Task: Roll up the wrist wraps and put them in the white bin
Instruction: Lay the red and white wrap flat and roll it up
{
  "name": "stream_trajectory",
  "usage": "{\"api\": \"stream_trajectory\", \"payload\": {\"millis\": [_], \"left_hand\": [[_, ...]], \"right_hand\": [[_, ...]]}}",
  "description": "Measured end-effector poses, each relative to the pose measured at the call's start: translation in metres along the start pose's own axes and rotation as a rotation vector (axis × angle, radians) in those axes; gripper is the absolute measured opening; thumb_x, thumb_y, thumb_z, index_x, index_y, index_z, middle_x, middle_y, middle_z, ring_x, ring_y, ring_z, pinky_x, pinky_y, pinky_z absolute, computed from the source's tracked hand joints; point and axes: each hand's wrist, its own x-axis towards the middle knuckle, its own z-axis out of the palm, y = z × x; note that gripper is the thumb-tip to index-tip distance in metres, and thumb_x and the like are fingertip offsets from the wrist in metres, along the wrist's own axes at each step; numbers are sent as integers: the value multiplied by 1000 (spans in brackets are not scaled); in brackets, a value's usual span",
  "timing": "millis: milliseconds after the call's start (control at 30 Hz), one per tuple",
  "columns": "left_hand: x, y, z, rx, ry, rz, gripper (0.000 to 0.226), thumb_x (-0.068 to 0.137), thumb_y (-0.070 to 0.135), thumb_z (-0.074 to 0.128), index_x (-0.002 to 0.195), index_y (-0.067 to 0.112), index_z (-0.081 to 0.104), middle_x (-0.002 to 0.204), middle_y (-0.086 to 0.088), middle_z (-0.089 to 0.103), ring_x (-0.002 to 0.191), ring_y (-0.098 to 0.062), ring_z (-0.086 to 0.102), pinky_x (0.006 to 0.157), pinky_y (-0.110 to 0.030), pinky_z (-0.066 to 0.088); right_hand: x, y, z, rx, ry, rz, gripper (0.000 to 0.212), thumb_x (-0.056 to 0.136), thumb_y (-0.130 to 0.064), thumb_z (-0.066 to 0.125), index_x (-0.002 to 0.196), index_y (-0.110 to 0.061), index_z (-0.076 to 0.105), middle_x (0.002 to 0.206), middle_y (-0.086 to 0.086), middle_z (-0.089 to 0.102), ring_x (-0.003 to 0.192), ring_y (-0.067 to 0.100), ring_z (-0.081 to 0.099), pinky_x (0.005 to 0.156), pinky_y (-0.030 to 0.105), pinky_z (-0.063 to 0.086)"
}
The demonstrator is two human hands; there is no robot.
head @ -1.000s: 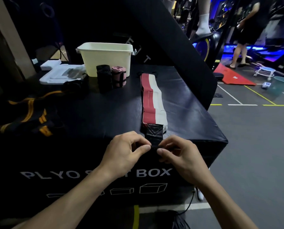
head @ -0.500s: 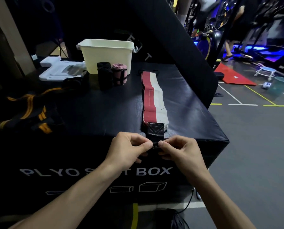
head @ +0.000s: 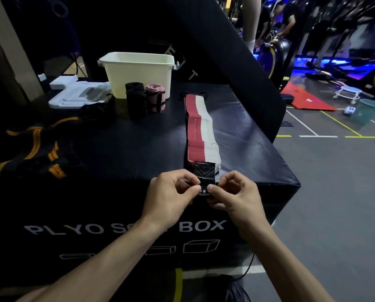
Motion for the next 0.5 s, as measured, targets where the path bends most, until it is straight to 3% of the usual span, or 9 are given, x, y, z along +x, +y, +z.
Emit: {"api": "stream_trajectory", "payload": {"millis": [133, 267, 400, 500], "left_hand": [[-3, -2, -3, 142, -1, 164, 7, 86, 28, 82, 88, 33, 79, 73, 18, 73, 69, 2, 70, 68, -22, 56], [-1, -8, -6, 188, -40, 260, 17, 83, 29, 86, 98, 29, 80, 83, 17, 76, 78, 4, 70, 77, -22, 57], [-1, -11, -5, 272, -39, 376, 19, 84, 26, 85, 102, 27, 79, 91, 16, 75, 83, 3, 68, 79, -17, 53], [1, -10, -5, 267, -49, 398, 14, 89, 29, 79, 102, 25, 77, 94, 15, 74, 86, 1, 67, 80, -20, 52]], "right_hand": [[1, -1, -2, 18, -27, 18, 22, 83, -1, 80, 78, -8, 59, 72, 10, 69, 68, 27, 71, 68, 44, 62], [0, -4, -1, 68, -31, 36, 19, 85, 3, 76, 81, -5, 59, 72, 12, 67, 64, 27, 68, 57, 30, 59], [0, -9, -4, 88, -72, 55, 14, 88, 3, 73, 85, -3, 61, 71, 11, 67, 63, 27, 68, 57, 28, 59], [0, -11, -10, -17, -116, -1, 10, 89, -5, 76, 85, -6, 66, 73, 13, 72, 64, 27, 71, 64, 36, 62]]}}
